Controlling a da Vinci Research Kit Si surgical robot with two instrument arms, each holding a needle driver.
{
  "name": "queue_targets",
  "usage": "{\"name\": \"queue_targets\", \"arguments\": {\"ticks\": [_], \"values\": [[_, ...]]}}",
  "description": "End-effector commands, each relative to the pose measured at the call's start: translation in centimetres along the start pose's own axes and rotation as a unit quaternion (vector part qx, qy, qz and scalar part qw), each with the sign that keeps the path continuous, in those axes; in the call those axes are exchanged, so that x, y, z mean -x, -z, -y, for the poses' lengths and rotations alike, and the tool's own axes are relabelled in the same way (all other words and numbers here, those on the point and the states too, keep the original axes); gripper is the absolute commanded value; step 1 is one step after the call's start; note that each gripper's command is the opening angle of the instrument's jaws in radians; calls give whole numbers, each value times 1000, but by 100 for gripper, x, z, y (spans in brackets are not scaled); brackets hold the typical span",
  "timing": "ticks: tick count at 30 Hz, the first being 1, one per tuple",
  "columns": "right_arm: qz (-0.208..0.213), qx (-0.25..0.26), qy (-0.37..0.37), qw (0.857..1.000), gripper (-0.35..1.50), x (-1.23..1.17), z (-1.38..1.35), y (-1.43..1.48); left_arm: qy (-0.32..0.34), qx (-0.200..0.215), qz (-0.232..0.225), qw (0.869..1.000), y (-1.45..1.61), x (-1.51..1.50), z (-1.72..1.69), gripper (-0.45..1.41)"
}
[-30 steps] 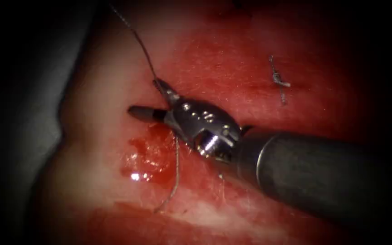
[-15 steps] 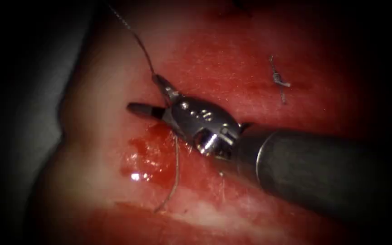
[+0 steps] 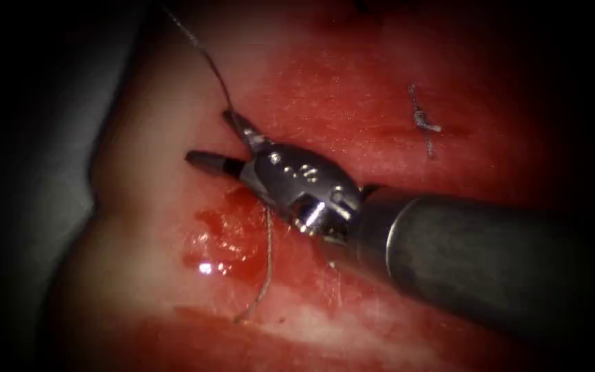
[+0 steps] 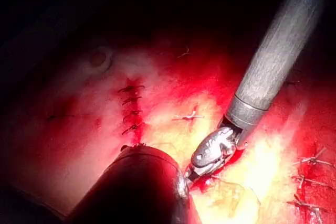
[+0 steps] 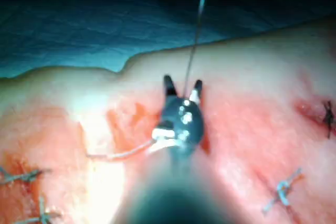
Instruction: Wound Closure
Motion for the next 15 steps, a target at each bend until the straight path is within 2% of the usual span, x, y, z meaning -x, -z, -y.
{"name": "queue_targets", "arguments": {"ticks": [1, 4, 8, 14, 15], "values": [[11, -4, 1, 1000, -35, 7, 6, -9, 0, 0, -1, 1000, -6, -5, 0, -45], [30, 3, 27, 999, -35, 11, 8, -10, -2, -3, -2, 1000, -3, -7, 0, -45], [34, 10, 54, 998, -35, 10, 7, -5, -4, -3, -2, 1000, 4, -11, 0, -45], [9, 19, 43, 999, -35, -2, -1, 11, -5, -3, -2, 1000, 7, -15, 1, -45], [-5, 21, 39, 999, 5, -5, -4, 17, -5, -3, -2, 1000, 6, -15, 1, -45]]}}
